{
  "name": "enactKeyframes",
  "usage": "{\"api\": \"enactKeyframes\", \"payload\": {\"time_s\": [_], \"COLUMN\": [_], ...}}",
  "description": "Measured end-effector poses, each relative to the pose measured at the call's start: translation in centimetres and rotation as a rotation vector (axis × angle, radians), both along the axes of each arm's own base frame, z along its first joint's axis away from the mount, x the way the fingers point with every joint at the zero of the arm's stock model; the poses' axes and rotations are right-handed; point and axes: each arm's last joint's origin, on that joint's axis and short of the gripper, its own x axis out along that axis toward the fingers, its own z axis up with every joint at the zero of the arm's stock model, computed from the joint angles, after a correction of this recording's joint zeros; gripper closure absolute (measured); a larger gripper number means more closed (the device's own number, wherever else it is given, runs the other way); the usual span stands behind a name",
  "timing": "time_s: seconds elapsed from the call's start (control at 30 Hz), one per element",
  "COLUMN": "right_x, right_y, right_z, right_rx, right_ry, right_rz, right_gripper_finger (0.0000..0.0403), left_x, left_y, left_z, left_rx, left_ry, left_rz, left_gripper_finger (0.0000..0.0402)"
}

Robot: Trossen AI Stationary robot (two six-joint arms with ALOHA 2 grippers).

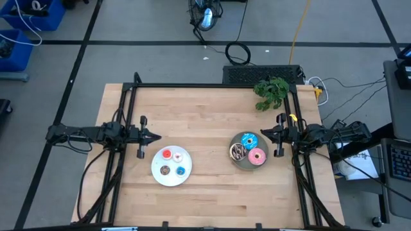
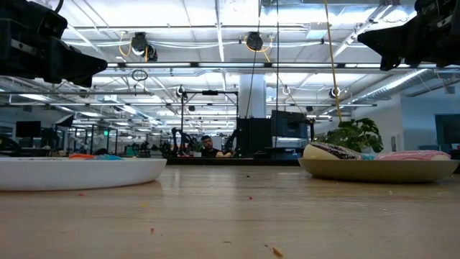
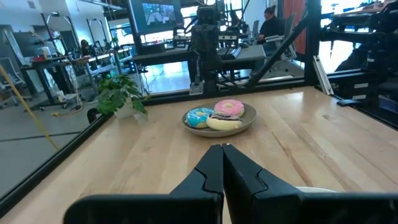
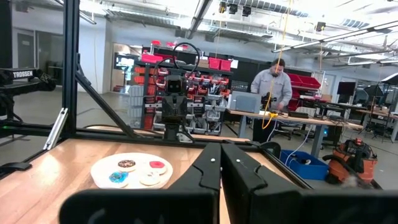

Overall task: Pick & Place donuts
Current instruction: Return to Home Position

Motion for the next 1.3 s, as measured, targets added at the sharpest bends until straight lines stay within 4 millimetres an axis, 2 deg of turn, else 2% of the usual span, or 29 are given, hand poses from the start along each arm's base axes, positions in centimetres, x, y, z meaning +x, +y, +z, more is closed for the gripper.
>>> {"api": "enactKeyframes", "payload": {"time_s": [0.47,1.3], "right_x": [0.0,0.0], "right_y": [0.0,0.0], "right_z": [0.01,0.01], "right_rx": [0.0,0.0], "right_ry": [0.0,0.0], "right_rz": [0.0,0.0], "right_gripper_finger": [0.0403,0.0403], "left_x": [0.0,0.0], "left_y": [0.0,0.0], "left_z": [0.0,0.02], "left_rx": [0.0,0.0], "left_ry": [0.0,-0.001], "left_rz": [0.0,-0.001], "left_gripper_finger": [0.0377,0.0376]}}
